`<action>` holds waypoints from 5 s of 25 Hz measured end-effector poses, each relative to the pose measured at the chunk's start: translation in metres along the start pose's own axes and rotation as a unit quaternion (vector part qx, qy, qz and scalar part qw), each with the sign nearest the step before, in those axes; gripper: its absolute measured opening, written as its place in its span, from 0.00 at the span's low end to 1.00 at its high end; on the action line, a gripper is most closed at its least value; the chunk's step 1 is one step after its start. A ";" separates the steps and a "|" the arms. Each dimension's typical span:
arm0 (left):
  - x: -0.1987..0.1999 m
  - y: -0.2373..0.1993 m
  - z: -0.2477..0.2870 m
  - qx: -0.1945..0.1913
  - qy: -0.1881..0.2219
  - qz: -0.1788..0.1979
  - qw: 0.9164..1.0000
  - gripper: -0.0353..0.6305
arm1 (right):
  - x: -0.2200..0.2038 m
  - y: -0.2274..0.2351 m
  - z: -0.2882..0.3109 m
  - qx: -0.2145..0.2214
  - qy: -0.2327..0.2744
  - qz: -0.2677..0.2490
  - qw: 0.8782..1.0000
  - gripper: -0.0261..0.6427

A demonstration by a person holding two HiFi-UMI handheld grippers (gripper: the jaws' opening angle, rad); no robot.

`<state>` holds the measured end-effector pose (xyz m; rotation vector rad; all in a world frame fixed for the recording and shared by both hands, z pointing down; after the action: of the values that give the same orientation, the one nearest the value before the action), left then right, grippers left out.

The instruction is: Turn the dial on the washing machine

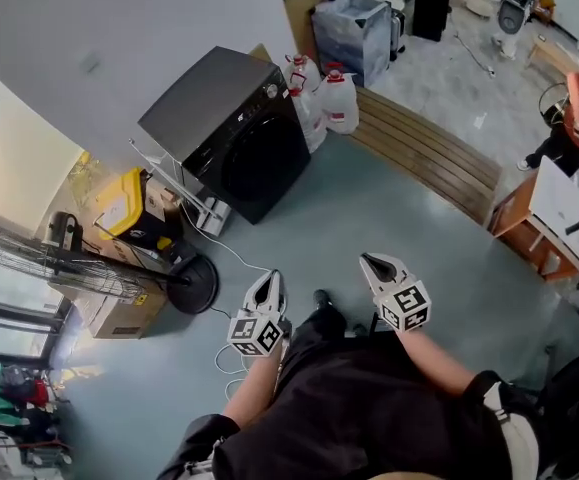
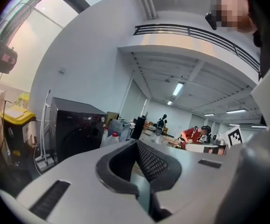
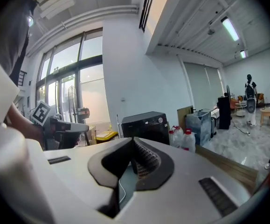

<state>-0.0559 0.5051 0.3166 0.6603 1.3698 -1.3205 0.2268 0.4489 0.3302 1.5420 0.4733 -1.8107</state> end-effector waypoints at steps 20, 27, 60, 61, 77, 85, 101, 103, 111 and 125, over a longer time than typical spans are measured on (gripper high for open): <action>0.094 -0.105 0.202 -0.045 0.024 0.031 0.998 0.07 | 0.092 0.090 0.213 0.021 -0.003 -0.043 0.999 0.07; 0.109 -0.144 0.263 -0.072 0.021 0.018 0.997 0.07 | 0.108 0.115 0.275 0.009 0.001 -0.034 0.999 0.07; 0.140 -0.193 0.515 0.181 0.031 0.020 0.983 0.07 | 0.140 0.346 0.544 0.240 -0.069 -0.077 0.965 0.08; 0.138 -0.199 0.519 0.185 0.033 0.021 0.982 0.07 | 0.136 0.346 0.554 0.242 -0.071 -0.074 0.965 0.08; 0.073 -0.281 0.555 0.106 0.017 0.011 0.994 0.07 | 0.061 0.342 0.711 0.248 -0.050 0.409 0.877 0.42; 0.050 -0.302 0.562 0.081 0.031 0.004 0.996 0.07 | 0.011 0.359 0.736 0.169 -0.041 0.605 0.777 0.47; 0.032 -0.314 0.566 0.063 0.028 -0.013 0.998 0.07 | 0.020 0.347 0.771 0.164 -0.033 0.643 0.747 0.52; 0.030 -0.313 0.565 0.061 0.029 -0.019 0.998 0.07 | 0.021 0.347 0.773 0.159 -0.032 0.646 0.746 0.52; 0.027 -0.313 0.567 0.051 0.037 -0.037 0.997 0.07 | 0.021 0.346 0.777 0.151 -0.031 0.658 0.737 0.52; 0.022 -0.315 0.567 0.046 0.033 -0.051 0.997 0.07 | 0.028 0.348 0.775 0.143 -0.030 0.647 0.749 0.48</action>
<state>-0.1743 -0.1037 0.5086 0.7098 1.4189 -1.4612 -0.0741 -0.3202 0.5330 1.3559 -0.8202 -0.7783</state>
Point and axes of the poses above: the fingertips, and each gripper's own axes: z forward along the fingers, y to its right, x out of its top, the point moved 7 cm from there along -z, backward along the fingers
